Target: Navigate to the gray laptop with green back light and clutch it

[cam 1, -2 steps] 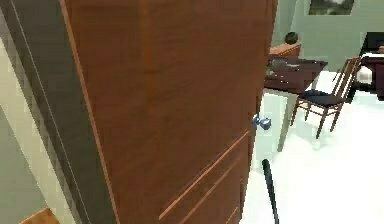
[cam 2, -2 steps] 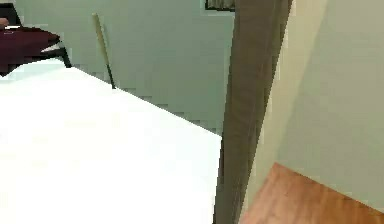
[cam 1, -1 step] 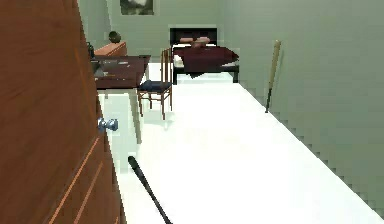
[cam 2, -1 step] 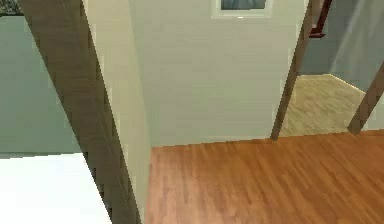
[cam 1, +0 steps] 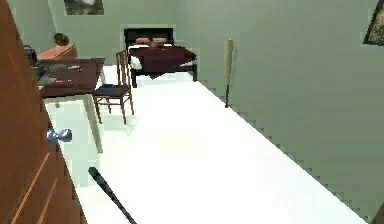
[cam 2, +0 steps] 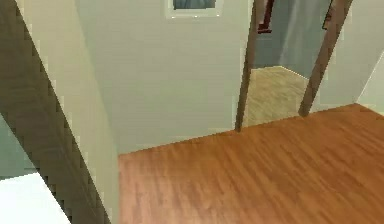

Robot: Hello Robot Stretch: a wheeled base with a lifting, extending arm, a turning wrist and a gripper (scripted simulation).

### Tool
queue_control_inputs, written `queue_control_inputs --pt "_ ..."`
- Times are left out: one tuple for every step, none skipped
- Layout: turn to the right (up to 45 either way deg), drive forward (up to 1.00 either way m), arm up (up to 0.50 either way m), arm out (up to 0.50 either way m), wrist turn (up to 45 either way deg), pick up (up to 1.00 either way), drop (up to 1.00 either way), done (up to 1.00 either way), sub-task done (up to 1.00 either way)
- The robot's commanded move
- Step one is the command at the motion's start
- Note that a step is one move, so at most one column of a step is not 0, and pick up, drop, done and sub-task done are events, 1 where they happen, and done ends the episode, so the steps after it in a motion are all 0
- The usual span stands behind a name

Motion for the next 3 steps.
queue_control_inputs --pt "0.0 0.75 0.0 0.0 0.0 0.0 0.0 0.0 0.0" --pt "-24.0 0.0 0.0 0.0 0.0 0.0 0.0 0.0 0.0" --pt "0.0 1.0 0.0 0.0 0.0 0.0 0.0 0.0 0.0"
